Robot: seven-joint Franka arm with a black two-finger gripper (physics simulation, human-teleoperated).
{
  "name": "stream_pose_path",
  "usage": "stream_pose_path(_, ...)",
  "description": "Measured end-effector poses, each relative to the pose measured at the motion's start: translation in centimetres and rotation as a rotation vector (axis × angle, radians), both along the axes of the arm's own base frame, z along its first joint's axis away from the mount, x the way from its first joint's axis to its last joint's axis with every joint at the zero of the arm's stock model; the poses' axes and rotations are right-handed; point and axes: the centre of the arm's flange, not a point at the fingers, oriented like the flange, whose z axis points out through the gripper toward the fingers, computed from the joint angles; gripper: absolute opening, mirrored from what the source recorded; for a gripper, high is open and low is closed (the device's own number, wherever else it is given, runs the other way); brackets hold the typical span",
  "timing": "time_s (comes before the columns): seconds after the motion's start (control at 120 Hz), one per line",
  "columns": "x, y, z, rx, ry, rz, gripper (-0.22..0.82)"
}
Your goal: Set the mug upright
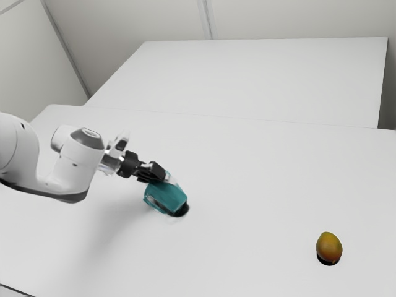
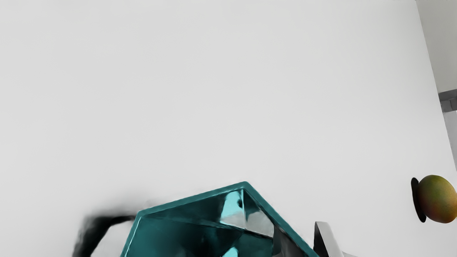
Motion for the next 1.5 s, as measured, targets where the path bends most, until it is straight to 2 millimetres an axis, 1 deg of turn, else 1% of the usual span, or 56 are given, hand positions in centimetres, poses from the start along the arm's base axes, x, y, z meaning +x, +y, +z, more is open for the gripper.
stream_pose_path(0.242, 3.1, -1.5, 3.9, 0.058, -0.095, -0.081, -0.18)
stream_pose_path(0.342, 4.9, -2.2, 5.8, 0.112, -0.137, -0.135, -0.18)
stream_pose_path(0.408, 6.3, -2.7, 7.0, 0.176, -0.159, -0.189, -0.18)
stream_pose_path(0.508, 8.1, -3.5, 9.1, 0.319, -0.181, -0.299, -0.18)
stream_pose_path(0.625, 9.0, -4.6, 9.7, 0.482, -0.167, -0.415, -0.18)
stream_pose_path(0.767, 9.3, -6.8, 9.5, 0.647, -0.147, -0.534, -0.18)
stream_pose_path(0.908, 9.3, -7.7, 9.7, 0.778, -0.135, -0.596, -0.18)
stream_pose_path(0.975, 9.0, -7.7, 9.5, 0.816, -0.119, -0.605, -0.18)
stream_pose_path(1.167, 7.8, -6.7, 8.2, 0.864, -0.06, -0.592, -0.18)
stream_pose_path(1.367, 7.6, -6.5, 6.7, 0.883, -0.031, -0.563, -0.18)
stream_pose_path(1.5, 7.8, -6.5, 5.7, 0.889, -0.028, -0.538, -0.18)
